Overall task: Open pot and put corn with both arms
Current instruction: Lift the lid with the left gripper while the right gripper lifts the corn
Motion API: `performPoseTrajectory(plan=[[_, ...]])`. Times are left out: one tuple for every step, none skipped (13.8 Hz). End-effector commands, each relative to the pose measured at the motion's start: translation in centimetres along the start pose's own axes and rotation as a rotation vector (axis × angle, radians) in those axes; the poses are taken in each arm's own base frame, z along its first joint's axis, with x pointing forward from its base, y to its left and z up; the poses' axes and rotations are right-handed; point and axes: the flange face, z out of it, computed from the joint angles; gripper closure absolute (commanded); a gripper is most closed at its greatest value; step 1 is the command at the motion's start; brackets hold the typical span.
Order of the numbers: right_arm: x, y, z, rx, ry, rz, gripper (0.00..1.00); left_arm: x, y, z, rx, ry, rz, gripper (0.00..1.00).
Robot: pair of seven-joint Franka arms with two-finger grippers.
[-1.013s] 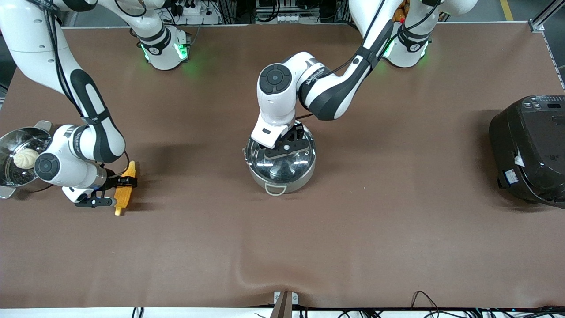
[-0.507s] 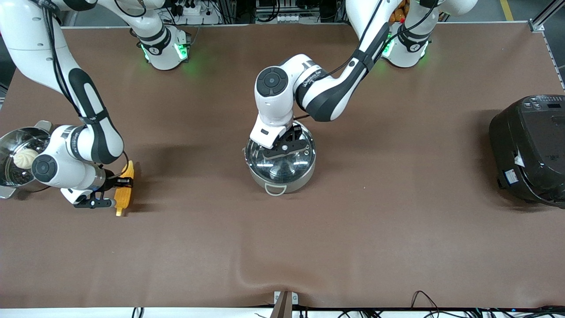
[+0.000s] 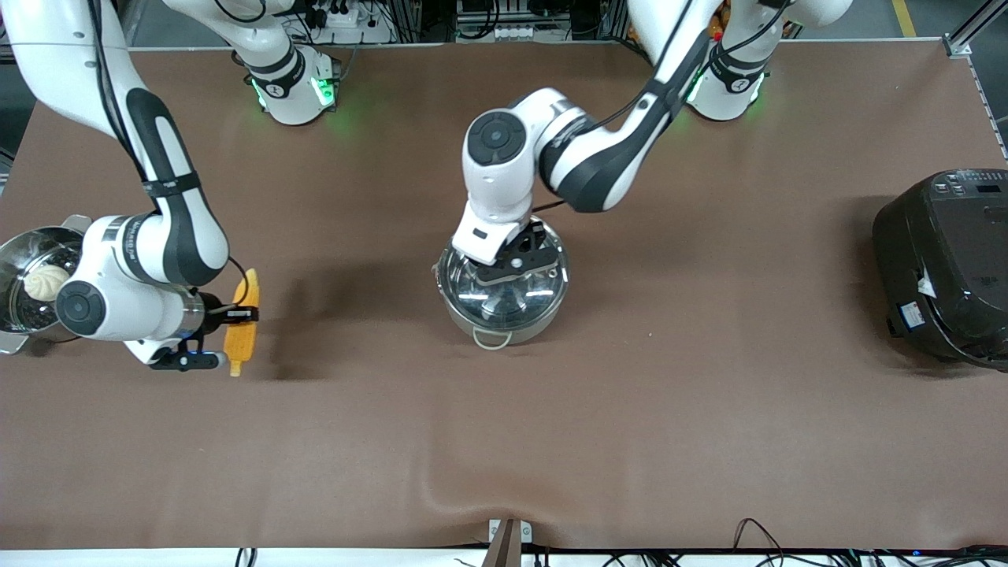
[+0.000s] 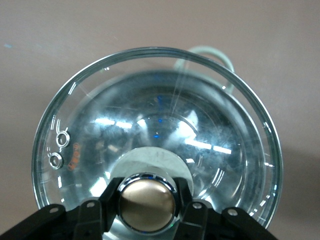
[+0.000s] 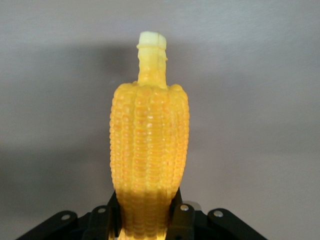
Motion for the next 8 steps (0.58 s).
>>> performPoseTrajectory(plan=[[-0.4,-5.6,-3.2,0.007,-0.013,0.009,0.95,2.8,-5.7,-7.7,0.035,-0.003,0.024,1.00],[-0.6,-8.5,-4.3,-0.002,-0.009,0.000,0.95,4.0,-8.2,-9.2,0.050,-0.015,0.051,1.00],[-1.0,-12.0,-5.0,-0.016,0.000,-0.029,0.97,5.2,-11.0,-10.1,0.066,-0.028,0.087,1.00],[-1.5,-15.9,-5.7,-0.029,0.021,-0.058,0.98,6.4,-14.2,-10.7,0.074,-0.038,0.135,1.00],[-2.2,-20.0,-6.1,-0.044,0.043,-0.071,0.99,7.5,-17.4,-11.1,0.081,-0.049,0.176,1.00],[-3.1,-24.7,-6.1,-0.058,0.064,-0.066,1.00,9.1,-20.9,-11.1,0.087,-0.060,0.203,1.00],[-3.7,-28.3,-6.2,-0.070,0.088,-0.071,1.00,10.7,-23.7,-10.8,0.091,-0.073,0.223,1.00],[-4.1,-30.6,-5.5,-0.079,0.090,-0.089,1.00,11.8,-25.7,-10.1,0.096,-0.088,0.238,1.00]])
